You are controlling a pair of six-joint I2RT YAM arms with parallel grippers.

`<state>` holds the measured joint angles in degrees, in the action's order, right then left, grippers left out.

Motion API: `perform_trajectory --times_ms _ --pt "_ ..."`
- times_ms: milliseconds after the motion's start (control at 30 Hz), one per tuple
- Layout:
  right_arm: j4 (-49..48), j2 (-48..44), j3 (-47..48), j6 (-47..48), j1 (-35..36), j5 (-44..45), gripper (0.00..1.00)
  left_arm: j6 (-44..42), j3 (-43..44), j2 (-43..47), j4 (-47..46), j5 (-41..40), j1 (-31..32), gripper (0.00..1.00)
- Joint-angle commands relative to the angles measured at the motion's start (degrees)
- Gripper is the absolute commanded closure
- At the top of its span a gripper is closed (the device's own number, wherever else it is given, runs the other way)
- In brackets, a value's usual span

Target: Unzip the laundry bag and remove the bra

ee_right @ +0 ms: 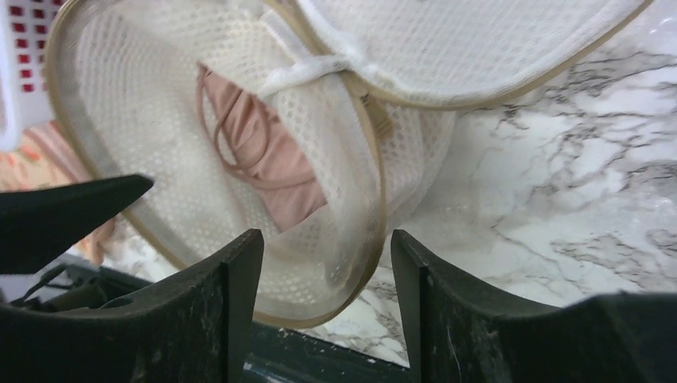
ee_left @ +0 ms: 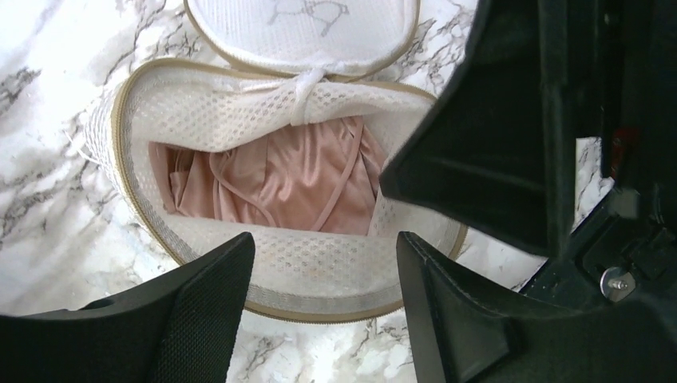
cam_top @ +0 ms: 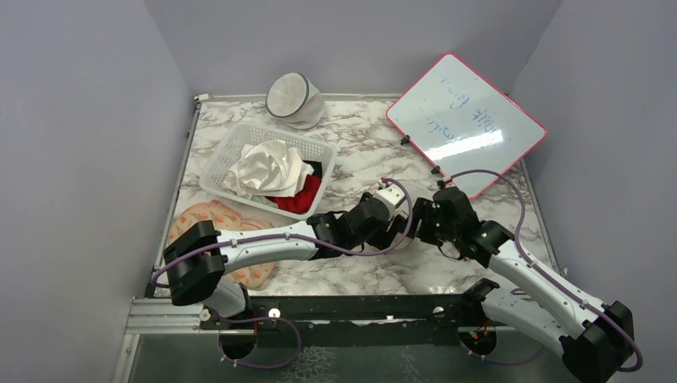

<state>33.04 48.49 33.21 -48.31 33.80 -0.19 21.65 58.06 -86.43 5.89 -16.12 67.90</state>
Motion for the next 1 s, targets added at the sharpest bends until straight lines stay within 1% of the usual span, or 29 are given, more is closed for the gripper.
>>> perform_trajectory --times_ms 0,33,67,200,267,333,400,500,567,633,667,833,867,967 --pt "3.17 3.56 2.27 2.17 0.39 9.01 0.46 1.98 -1.70 3.04 -2.45 -0.22 0.02 0.39" --pt "2.77 4.16 1.97 2.04 0.33 9.00 0.54 2.11 -1.47 2.60 -2.41 0.70 -0.01 0.38" --pt "2.12 4.56 1.52 2.24 0.34 8.56 0.60 2.23 -1.14 2.15 -2.52 1.67 -0.01 0.38" --pt "1.54 4.46 -0.48 0.41 0.39 9.50 0.69 1.81 0.58 -0.68 -3.78 3.72 0.04 0.38" --pt "1.42 3.54 -1.15 -0.68 0.39 10.59 0.81 0.94 1.79 -2.77 -4.19 3.16 0.00 0.43" --pt "1.48 2.30 -1.60 -1.58 0.39 11.40 0.92 -0.32 3.87 -5.65 -3.82 3.03 0.00 0.53" --pt "1.22 1.12 -1.78 -1.69 0.37 11.41 0.98 -0.94 5.74 -8.43 -3.38 3.16 0.03 0.60" --pt "0.35 -0.35 -1.79 -1.12 0.39 9.78 0.99 -0.87 7.03 -10.65 -4.29 3.10 0.01 0.64" --pt "-0.21 -1.18 -1.90 -0.59 0.39 8.83 0.99 0.43 7.15 -12.99 -5.44 1.54 0.01 0.66" --pt "-0.66 -1.54 -1.84 0.04 0.39 8.03 0.99 1.63 7.24 -14.18 -6.74 -0.01 -0.01 0.73" --pt "-0.88 -1.55 -1.85 0.25 0.39 7.79 0.99 2.21 7.24 -14.73 -7.39 -0.62 0.01 0.73" --pt "-1.08 -0.63 -2.12 0.64 0.38 6.07 0.99 5.40 8.41 -17.83 -8.87 -3.71 -0.43 0.72" --pt "-1.19 -0.52 -2.24 0.74 0.34 5.89 0.99 6.15 8.47 -18.36 -9.50 -3.55 -0.67 0.70" --pt "-1.47 -0.51 -2.69 0.94 0.39 5.26 0.99 7.52 9.03 -19.45 -11.24 -3.45 -1.11 0.60"
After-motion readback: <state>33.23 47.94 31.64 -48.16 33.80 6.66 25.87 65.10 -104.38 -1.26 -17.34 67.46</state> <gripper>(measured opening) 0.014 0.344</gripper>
